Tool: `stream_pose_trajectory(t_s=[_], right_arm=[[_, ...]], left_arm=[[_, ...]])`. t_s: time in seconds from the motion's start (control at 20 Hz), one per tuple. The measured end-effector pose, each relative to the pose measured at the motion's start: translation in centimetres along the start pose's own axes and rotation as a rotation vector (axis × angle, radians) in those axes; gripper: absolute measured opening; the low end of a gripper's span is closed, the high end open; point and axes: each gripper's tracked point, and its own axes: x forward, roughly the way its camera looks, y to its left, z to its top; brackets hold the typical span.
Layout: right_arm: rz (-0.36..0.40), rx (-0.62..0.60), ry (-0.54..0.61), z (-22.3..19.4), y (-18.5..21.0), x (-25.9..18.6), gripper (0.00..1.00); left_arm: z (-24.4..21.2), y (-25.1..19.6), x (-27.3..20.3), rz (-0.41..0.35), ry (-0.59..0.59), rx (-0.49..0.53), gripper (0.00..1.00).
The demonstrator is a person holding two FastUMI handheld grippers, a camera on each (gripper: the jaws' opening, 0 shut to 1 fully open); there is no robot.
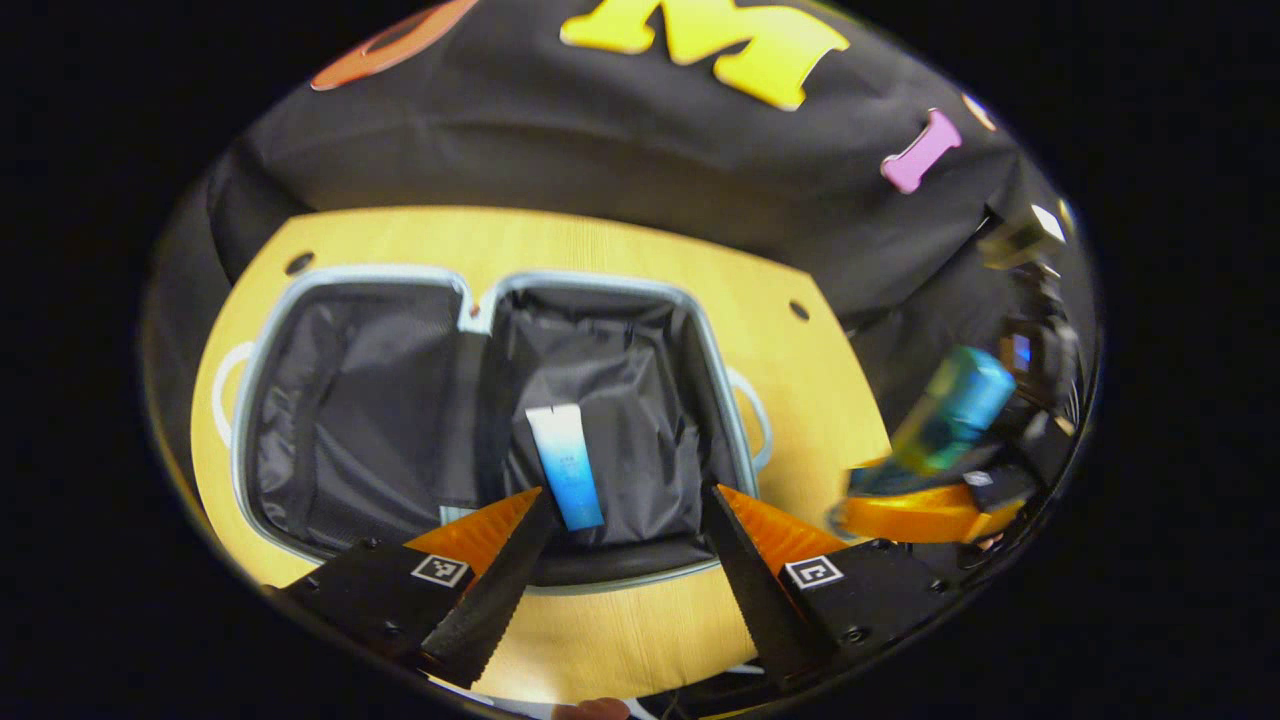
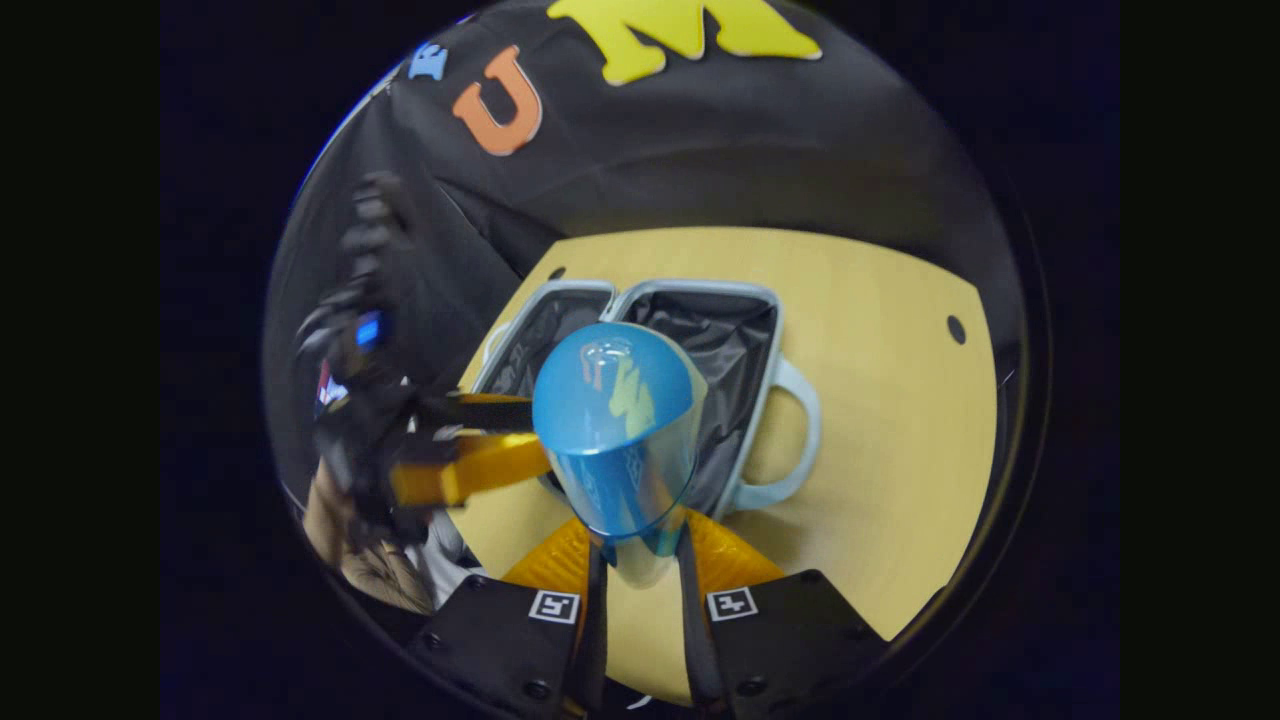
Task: First open the suitcase, pack the skin care products into it, and then close the suitcase.
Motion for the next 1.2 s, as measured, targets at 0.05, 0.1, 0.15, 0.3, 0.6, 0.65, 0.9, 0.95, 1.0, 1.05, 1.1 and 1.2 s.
stream_pose_trajectory(t_s=[0.05,0.1,0.15,0.3,0.6,0.65,0.9,0.95,1.0,1.05,1.1,1.2], right_arm=[[-0.015,0.019,0.059,-0.2,-0.3,1.8,0.29],[-0.043,0.033,0.109,-0.4,-0.5,3.3,0.29],[-0.072,0.039,0.145,-0.4,-1.0,4.9,0.29],[-0.151,0.160,0.244,-1.2,-2.5,8.9,0.27],[-0.235,0.397,0.306,-2.4,-3.7,12.2,0.27],[-0.258,0.412,0.306,-2.4,-3.8,12.6,0.29],[-0.331,0.429,0.321,-2.4,-4.2,13.7,0.29],[-0.332,0.430,0.321,-2.4,-4.2,13.8,0.27],[-0.328,0.431,0.318,-2.4,-4.1,13.6,0.29],[-0.327,0.431,0.318,-2.5,-4.1,13.8,0.33],[-0.325,0.428,0.312,-2.4,-4.1,13.8,0.34],[-0.322,0.425,0.291,-2.2,-4.2,13.4,0.40]], left_arm=[[-0.6,0.0,-0.9,0.020,-0.061,-0.007,0.99],[-1.1,0.1,-2.1,0.042,-0.111,-0.017,0.99],[-1.8,-0.1,-2.9,0.062,-0.148,-0.034,0.99],[-3.7,0.1,-5.6,0.113,-0.221,-0.068,0.99],[-4.5,0.0,-6.4,0.158,-0.262,-0.016,0.99],[-4.2,-0.2,-6.6,0.164,-0.274,-0.014,0.99],[-3.5,0.1,-7.8,0.170,-0.317,-0.013,0.98],[-3.5,0.3,-8.1,0.167,-0.323,-0.007,0.99],[-3.6,0.3,-8.2,0.164,-0.327,-0.005,0.99],[-3.6,0.4,-8.2,0.155,-0.333,-0.004,0.99],[-3.8,0.5,-8.2,0.145,-0.332,-0.005,0.99],[-4.0,1.0,-8.2,0.142,-0.324,0.004,0.99]])
